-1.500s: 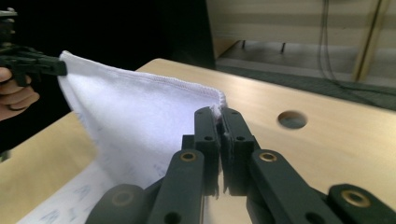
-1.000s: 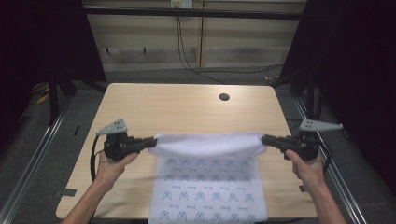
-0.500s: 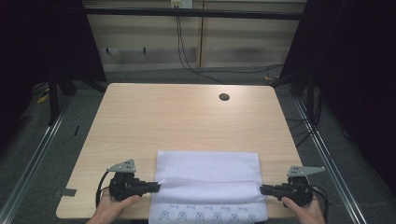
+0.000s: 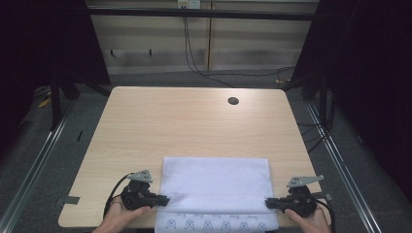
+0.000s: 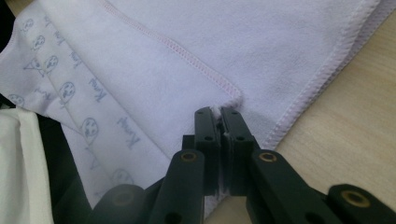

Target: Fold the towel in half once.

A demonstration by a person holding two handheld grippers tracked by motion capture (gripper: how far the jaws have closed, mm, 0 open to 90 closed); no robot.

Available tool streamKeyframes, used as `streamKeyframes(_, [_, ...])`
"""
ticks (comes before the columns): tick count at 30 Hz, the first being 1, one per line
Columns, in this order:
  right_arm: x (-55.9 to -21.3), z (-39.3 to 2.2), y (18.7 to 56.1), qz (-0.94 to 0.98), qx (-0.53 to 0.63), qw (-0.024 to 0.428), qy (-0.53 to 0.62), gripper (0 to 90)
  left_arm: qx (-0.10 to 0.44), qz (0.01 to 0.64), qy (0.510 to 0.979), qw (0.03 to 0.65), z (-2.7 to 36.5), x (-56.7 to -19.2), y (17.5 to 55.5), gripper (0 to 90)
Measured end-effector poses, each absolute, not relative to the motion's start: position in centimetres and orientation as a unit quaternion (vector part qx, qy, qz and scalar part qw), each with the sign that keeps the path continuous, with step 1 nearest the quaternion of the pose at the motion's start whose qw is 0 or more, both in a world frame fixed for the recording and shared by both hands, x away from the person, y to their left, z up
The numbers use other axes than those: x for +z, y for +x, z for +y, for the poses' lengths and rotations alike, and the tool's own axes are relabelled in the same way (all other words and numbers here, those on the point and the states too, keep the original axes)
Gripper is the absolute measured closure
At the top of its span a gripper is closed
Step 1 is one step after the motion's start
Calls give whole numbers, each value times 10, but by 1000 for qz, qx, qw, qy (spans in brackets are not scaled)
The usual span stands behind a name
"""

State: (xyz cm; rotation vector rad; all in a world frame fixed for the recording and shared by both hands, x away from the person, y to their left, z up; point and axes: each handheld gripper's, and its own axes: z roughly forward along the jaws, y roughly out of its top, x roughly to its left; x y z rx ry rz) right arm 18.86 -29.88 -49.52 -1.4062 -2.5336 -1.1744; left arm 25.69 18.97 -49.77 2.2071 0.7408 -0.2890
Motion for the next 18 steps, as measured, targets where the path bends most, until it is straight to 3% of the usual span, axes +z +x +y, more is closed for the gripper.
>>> streamKeyframes(10, [-495,-295,203,-810,-372,-10,-453,864,-93,321,855,396,192,-501,276,884])
streamKeyframes(18, [-501,-299,242,-794,-392,-13,-465,865,-49,338,852,397,187,-501,318,884])
